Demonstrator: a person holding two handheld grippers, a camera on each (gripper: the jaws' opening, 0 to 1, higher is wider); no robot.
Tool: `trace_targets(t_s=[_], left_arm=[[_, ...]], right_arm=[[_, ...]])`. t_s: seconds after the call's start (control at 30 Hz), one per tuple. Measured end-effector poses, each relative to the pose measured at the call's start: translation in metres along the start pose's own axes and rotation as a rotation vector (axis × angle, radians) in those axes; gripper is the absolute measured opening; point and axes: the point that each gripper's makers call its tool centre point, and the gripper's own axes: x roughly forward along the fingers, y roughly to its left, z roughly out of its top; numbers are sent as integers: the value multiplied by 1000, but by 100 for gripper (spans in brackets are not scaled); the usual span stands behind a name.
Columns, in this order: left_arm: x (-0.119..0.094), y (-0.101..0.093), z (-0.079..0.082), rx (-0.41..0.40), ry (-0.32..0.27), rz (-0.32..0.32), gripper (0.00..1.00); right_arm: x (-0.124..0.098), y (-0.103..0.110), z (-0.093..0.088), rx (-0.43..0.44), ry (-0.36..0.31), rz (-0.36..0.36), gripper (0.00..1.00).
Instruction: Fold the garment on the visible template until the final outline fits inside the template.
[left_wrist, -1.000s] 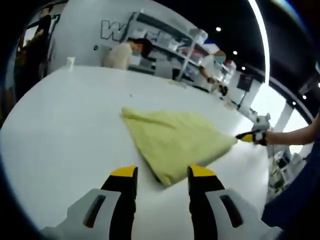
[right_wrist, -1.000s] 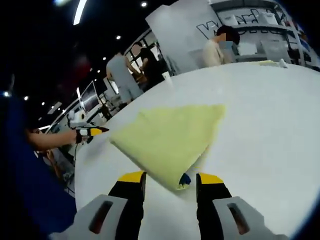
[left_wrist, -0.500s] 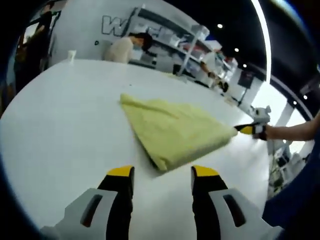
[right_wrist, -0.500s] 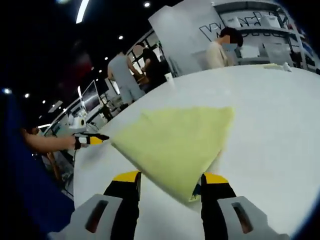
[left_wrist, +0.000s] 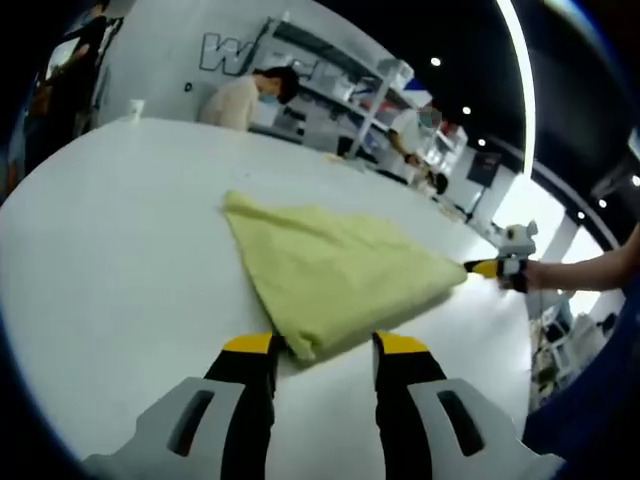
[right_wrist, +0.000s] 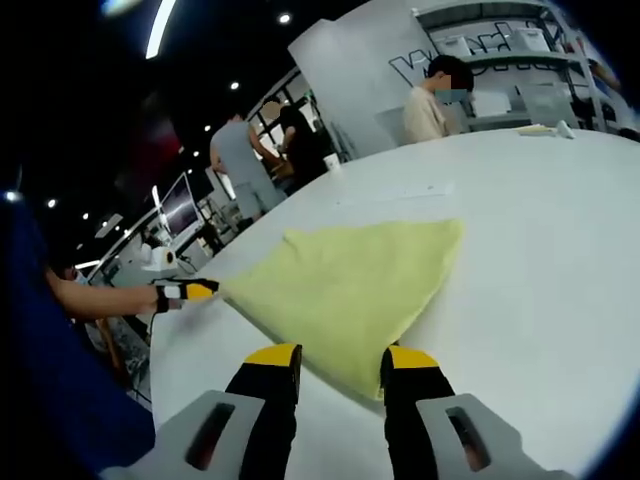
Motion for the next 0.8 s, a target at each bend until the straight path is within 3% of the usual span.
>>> trace_targets(t_s=[0.17, 0.33, 0.47, 0.6, 0.8], left_arm=[[2, -13, 14, -8, -56, -35, 33], [8, -3, 5, 35, -5, -7, 7], [4, 3, 4, 58, 8, -5, 4], [2, 4, 1, 77, 34, -12, 1], [-3, 5, 2, 92, 41, -10, 0]], right_arm=[[0, 2, 2, 6, -10, 1, 28], [2, -5, -3, -7, 11, -27, 17], [-2, -12, -4, -4, 16, -35, 12], [-2, -13, -7, -27, 35, -47, 0], [-2, -11, -7, -43, 43, -43, 0]])
